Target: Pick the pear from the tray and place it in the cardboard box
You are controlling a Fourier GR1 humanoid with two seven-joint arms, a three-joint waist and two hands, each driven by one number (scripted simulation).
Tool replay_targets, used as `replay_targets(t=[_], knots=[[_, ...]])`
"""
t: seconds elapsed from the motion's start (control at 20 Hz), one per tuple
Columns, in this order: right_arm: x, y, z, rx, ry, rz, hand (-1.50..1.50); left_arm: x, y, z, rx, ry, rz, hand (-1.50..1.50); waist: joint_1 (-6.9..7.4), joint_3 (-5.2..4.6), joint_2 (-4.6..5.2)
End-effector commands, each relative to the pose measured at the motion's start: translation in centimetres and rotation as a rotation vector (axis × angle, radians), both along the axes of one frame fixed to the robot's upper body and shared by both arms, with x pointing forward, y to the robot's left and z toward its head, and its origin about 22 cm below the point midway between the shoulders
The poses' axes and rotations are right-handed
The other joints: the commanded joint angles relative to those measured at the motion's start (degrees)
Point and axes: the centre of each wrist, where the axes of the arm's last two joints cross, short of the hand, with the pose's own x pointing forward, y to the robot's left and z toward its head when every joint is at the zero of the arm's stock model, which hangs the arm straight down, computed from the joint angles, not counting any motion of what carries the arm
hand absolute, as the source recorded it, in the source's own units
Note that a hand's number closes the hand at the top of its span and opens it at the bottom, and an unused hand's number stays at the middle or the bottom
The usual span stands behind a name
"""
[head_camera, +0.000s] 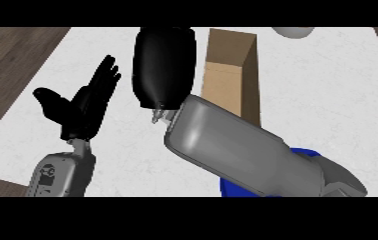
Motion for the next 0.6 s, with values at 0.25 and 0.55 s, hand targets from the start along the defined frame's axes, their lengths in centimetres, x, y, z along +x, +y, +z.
replay_targets(t=[0.25,0.55], knots=[[1.0,1.6,0.1,0.084,0.005,-0.278,1.5,0.5,0.3,-0.1,-0.001,-0.015,0.035,0.0,-2.72,0.06,0.25],[2.6,1.5,-1.0,0.011,0.041,-0.344,1.5,-0.4,0.9,-0.6,-0.004,-0.019,0.048,0.0,-3.26,0.19,0.29]])
